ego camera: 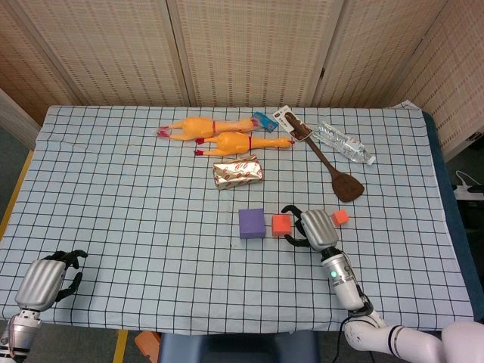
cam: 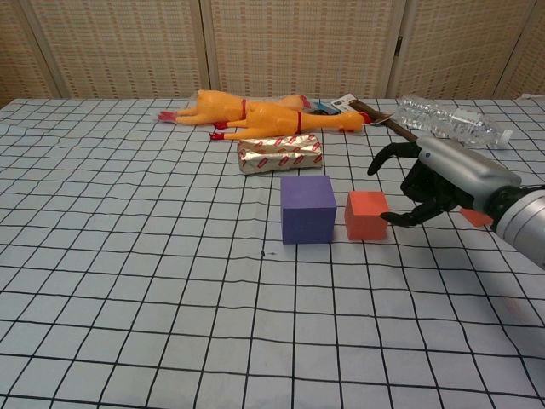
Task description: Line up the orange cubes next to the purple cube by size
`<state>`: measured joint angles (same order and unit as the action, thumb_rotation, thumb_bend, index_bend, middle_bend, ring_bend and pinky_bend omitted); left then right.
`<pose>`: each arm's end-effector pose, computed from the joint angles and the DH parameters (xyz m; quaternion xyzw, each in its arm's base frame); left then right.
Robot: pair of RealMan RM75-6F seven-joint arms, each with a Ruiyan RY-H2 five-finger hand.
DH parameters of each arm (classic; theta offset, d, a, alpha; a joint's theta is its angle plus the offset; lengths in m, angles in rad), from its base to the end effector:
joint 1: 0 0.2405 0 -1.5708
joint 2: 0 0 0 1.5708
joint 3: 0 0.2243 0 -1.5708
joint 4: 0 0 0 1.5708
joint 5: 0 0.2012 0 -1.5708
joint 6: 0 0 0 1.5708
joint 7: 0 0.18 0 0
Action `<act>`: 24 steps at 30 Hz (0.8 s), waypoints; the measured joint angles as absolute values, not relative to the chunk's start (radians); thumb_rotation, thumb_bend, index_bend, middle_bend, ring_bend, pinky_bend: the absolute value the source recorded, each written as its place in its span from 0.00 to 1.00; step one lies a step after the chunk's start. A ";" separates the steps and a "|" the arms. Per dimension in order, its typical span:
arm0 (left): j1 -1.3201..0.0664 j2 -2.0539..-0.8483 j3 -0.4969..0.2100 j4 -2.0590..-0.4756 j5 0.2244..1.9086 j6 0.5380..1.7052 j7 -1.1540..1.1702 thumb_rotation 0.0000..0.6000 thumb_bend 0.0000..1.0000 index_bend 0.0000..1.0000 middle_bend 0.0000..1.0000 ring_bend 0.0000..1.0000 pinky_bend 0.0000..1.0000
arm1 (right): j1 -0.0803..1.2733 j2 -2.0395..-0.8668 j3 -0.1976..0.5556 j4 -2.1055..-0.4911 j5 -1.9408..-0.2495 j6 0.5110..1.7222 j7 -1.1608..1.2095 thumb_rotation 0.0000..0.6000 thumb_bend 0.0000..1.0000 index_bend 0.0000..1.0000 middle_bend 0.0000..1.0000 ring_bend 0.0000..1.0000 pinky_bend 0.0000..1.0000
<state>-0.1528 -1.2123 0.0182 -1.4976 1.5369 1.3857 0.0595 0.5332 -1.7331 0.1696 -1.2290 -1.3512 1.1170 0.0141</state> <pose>-0.2847 0.2184 0.1059 -0.6647 -0.3784 -0.3394 0.5476 -0.1670 -0.3287 -0.0352 0.6460 -0.4532 0.4554 0.4122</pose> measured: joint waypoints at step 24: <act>-0.153 -1.210 0.023 -1.511 1.544 1.388 0.080 1.00 0.45 0.36 0.50 0.40 0.55 | 0.511 -1.538 0.187 -1.502 -1.015 0.997 -0.299 1.00 0.60 0.51 0.96 0.95 0.93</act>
